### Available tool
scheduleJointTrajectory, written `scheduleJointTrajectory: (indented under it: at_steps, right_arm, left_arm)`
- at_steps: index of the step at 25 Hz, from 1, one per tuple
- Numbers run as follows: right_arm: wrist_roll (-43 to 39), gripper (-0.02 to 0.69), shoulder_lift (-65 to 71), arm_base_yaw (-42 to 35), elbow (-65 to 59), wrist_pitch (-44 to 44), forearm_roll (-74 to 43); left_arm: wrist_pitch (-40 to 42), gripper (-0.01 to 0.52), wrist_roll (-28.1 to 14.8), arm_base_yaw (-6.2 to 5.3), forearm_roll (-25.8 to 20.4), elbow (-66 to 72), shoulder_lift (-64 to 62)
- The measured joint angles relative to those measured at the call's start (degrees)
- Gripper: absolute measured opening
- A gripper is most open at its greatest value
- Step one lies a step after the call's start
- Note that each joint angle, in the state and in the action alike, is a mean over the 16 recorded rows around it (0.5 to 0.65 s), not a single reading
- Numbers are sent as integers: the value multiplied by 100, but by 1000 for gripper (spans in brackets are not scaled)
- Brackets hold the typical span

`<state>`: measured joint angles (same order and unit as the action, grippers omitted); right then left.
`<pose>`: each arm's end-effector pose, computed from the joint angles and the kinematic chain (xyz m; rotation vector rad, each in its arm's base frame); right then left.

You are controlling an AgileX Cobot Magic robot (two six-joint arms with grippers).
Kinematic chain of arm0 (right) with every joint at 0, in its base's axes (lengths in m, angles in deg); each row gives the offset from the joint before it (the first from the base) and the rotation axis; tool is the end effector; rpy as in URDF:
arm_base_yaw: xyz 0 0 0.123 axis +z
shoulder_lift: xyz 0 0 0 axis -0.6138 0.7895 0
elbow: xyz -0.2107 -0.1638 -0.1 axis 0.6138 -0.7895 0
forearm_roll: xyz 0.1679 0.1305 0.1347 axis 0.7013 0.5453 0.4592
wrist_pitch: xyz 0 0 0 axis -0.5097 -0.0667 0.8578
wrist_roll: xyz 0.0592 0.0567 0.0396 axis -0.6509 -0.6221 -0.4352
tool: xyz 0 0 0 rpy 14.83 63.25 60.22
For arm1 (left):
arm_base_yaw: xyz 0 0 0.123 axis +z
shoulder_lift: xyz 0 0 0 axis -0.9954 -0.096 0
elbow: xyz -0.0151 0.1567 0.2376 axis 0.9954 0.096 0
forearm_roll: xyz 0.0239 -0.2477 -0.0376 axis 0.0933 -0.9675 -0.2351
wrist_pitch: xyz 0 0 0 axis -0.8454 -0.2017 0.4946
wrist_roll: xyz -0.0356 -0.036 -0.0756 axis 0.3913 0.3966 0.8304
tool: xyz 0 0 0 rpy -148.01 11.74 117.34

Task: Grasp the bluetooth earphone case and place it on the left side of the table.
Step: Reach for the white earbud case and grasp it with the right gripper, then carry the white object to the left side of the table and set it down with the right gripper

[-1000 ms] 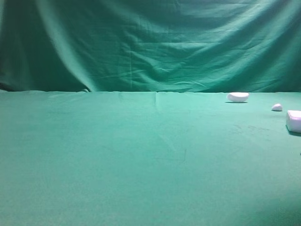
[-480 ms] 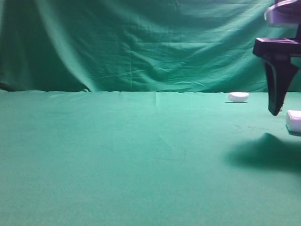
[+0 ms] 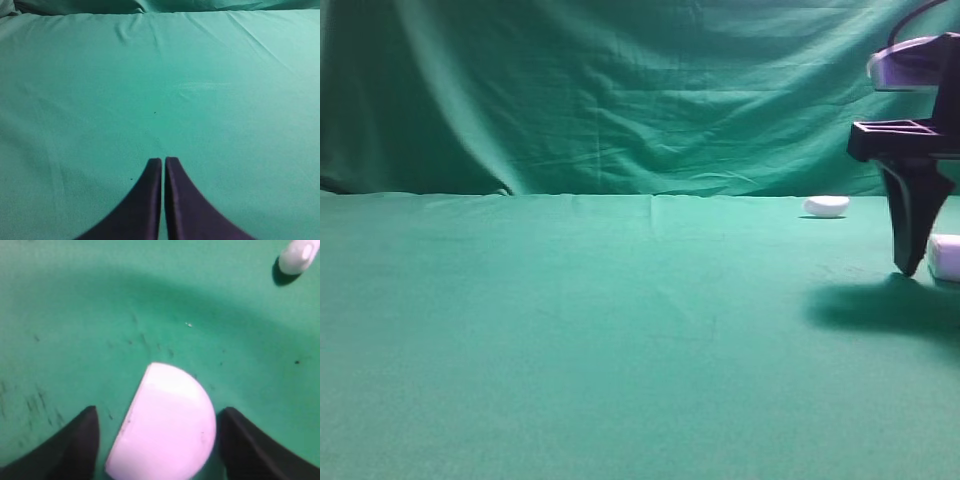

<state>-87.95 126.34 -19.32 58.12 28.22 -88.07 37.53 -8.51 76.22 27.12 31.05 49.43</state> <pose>0.2944 0.0866 0.1630 -0.1366 2.8330 -0.0672 0.0523 -0.0094 0.1774 0.1348 1.8261 -0.1293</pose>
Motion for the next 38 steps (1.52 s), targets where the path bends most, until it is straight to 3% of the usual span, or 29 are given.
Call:
scheduleJointTrajectory:
  at_steps: [6, 14, 22, 29, 38]
  right_arm:
    - [394, 310, 41, 179, 822, 435, -34]
    - [1755, 305, 611, 995, 2890, 1174, 308]
    - [3115, 305, 2049, 2210, 5190, 1759, 873]
    - [3532, 305, 3282, 2975, 6497, 1694, 1131]
    - [3589, 322, 4011, 3315, 6953, 1180, 1257]
  left_arm:
    - [0, 0, 0, 0, 0, 0, 0]
    - [0, 0, 0, 0, 0, 0, 0]
    - [0, 0, 0, 0, 0, 0, 0]
    - [0, 0, 0, 0, 0, 0, 0]
    - [0, 0, 0, 0, 0, 0, 0]
